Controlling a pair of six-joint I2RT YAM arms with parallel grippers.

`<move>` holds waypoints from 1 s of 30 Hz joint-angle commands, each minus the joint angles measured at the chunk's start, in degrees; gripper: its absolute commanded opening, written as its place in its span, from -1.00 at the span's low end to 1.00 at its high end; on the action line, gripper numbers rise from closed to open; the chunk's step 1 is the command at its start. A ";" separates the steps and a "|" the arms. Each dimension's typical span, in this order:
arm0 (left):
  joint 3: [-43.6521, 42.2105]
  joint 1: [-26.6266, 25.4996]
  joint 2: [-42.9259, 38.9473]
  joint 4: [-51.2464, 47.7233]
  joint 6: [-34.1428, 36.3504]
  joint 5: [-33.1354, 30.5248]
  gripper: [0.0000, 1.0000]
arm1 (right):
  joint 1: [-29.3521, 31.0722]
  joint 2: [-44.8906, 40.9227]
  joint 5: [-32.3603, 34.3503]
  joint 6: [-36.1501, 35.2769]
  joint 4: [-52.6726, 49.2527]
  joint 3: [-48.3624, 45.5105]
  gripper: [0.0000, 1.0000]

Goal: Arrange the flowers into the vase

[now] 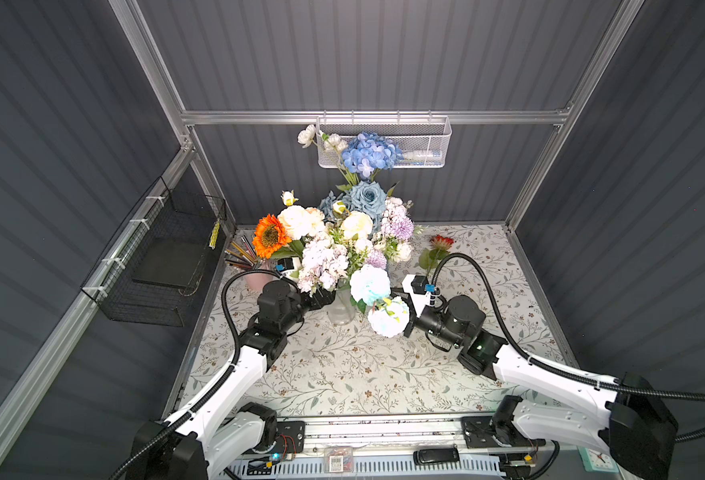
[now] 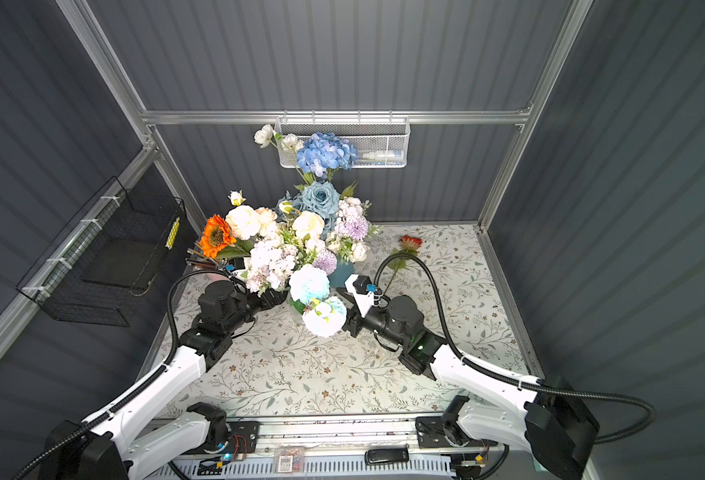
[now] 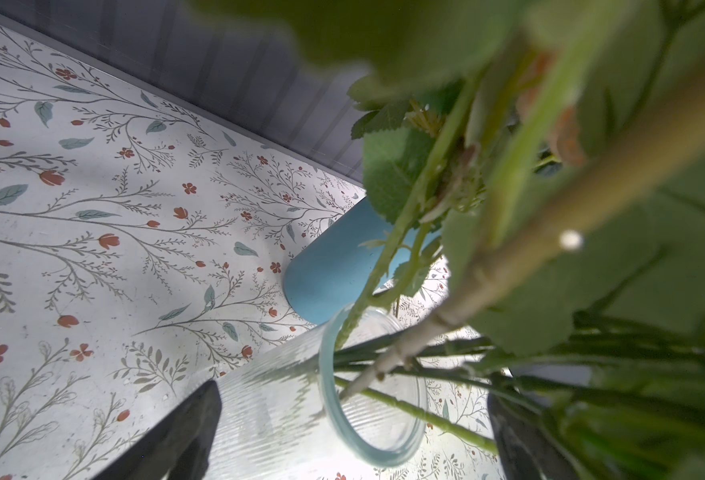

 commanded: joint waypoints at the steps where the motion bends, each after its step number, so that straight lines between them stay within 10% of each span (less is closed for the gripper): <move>1: 1.79 0.08 -0.56 0.17 1.12 -0.23 1.00 | 2.45 4.56 -0.89 -0.66 14.31 2.41 0.02; 13: 1.34 0.08 -0.95 -0.27 2.10 -0.07 0.99 | 4.38 13.54 3.94 -4.96 19.68 10.53 -0.11; 19: 1.25 0.09 -1.77 -0.83 2.39 -0.17 0.99 | 4.16 15.06 5.90 -6.42 19.38 12.48 -0.58; 30: 0.56 0.08 -1.50 0.24 2.01 0.28 0.99 | 1.93 14.66 4.85 -3.86 -6.89 21.56 -0.69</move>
